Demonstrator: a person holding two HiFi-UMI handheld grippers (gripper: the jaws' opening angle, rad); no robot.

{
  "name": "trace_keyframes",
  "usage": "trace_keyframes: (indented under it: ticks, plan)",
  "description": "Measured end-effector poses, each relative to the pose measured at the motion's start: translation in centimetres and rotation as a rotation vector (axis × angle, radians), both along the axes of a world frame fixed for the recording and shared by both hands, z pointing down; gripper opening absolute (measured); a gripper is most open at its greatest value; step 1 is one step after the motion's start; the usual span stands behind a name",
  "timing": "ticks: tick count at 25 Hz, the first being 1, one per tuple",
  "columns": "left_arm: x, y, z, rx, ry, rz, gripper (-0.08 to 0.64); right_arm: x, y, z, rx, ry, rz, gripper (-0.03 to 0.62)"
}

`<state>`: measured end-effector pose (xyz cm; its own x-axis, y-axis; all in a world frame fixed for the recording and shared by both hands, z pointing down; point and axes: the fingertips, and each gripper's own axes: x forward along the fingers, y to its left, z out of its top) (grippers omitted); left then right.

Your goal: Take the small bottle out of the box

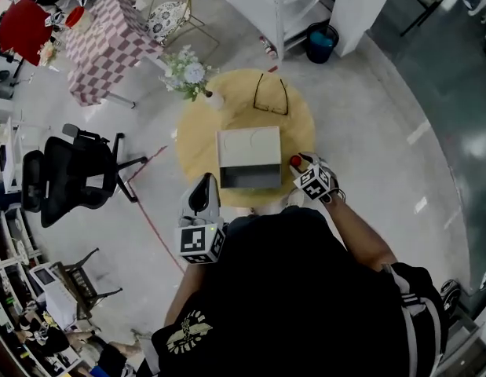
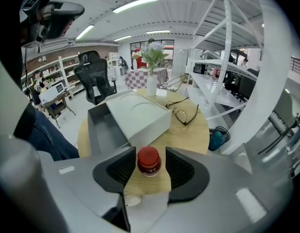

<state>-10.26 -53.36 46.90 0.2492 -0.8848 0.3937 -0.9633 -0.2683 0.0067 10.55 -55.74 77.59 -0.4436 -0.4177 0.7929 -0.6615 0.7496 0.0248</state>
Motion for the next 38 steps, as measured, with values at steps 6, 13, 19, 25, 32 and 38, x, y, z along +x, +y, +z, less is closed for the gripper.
trace_keyframes:
  ticks: [6,13,19,25,32,38]
  plan:
    - [-3.8,-1.2,-0.9,0.028,0.038,0.093,0.000,-1.3,-0.3,-8.0,0.109,-0.110,0.117,0.206]
    - [-8.7,-2.6,-3.2,0.114,0.090,0.133,0.000,-9.7,-0.1,-30.0,0.419,-0.560,0.195,0.008]
    - [-9.9,-1.6,-4.0,0.142,0.134,0.242,0.000,-15.4,2.4,-38.0,0.500,-0.701,0.231,0.006]
    - [-8.8,-0.3,-4.5,0.153,0.183,0.340,0.000,-16.8,4.7,-37.4,0.496,-0.608,0.240,0.006]
    - [-6.5,1.3,-5.8,0.169,0.187,0.293,0.000,-14.4,5.5,-36.8,0.483,-0.589,0.192,0.006]
    - [-6.3,2.1,-4.3,0.118,0.101,0.174,0.000,-13.3,5.9,-34.6,0.427,-0.595,0.131,0.008]
